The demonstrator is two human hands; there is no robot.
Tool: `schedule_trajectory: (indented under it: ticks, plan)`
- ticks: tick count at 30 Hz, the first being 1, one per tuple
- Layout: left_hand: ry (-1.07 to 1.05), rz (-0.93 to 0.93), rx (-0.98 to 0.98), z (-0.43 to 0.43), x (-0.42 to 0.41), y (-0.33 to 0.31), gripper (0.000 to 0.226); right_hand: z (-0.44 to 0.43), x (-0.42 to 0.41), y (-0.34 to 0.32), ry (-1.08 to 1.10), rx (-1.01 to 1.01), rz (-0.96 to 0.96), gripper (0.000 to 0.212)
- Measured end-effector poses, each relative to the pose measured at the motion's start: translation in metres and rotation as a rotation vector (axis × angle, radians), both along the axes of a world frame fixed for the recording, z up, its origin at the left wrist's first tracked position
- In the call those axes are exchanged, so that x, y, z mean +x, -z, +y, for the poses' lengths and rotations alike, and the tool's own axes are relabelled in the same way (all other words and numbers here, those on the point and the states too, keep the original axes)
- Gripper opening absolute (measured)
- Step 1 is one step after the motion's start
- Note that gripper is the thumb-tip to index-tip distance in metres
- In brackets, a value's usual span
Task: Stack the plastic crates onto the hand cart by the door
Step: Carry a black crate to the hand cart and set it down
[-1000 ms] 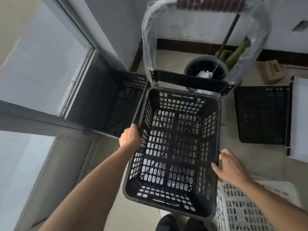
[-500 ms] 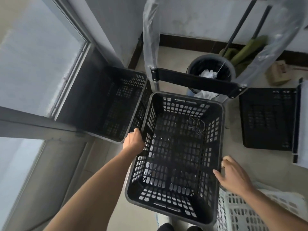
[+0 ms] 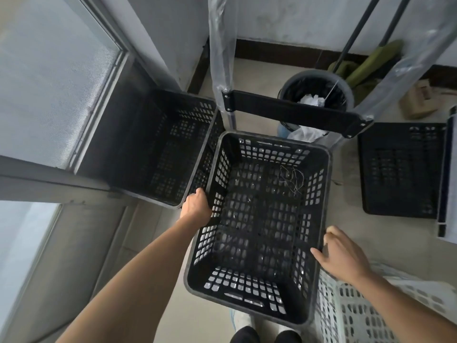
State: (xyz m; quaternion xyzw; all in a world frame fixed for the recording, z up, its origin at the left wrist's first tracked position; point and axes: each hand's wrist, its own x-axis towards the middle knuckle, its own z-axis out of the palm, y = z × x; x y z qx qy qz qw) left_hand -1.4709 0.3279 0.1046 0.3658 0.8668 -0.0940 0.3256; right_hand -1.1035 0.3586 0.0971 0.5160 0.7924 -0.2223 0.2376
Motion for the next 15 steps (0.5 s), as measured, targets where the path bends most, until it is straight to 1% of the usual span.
schedule_trajectory:
  ticks: [3,4,5,7,8,9,10,11,15]
  plan:
    - [0.012,-0.007,0.007,0.001,0.000,-0.001,0.029,0.000,-0.013,-0.007,0.041,0.040,-0.069,0.041]
    - [0.018,-0.009,0.006,0.001,0.001,-0.003,0.029,-0.001,-0.019,-0.008,0.060,0.066,-0.087,0.044]
    - [0.023,-0.012,0.006,0.001,0.002,-0.004,0.031,-0.001,-0.025,-0.008,0.097,0.089,-0.093,0.053]
    - [0.028,-0.021,0.008,0.001,0.006,-0.007,0.037,0.000,-0.037,-0.007,0.177,0.103,-0.089,0.082]
    - [0.036,-0.025,0.007,0.001,0.009,-0.009,0.042,0.001,-0.042,-0.008,0.182,0.103,-0.085,0.095]
    - [0.046,-0.027,0.007,0.001,0.013,-0.010,0.049,0.001,-0.046,-0.008,0.164,0.107,-0.087,0.104]
    - [0.057,-0.026,0.006,0.001,0.016,-0.012,0.055,0.002,-0.050,-0.009,0.137,0.111,-0.091,0.106]
    - [0.070,-0.024,0.002,0.000,0.018,-0.013,0.057,0.001,-0.053,-0.010,0.113,0.108,-0.093,0.104]
    - [0.133,-0.004,-0.025,-0.005,0.023,-0.034,0.055,0.003,-0.058,-0.024,0.087,0.027,-0.106,0.082]
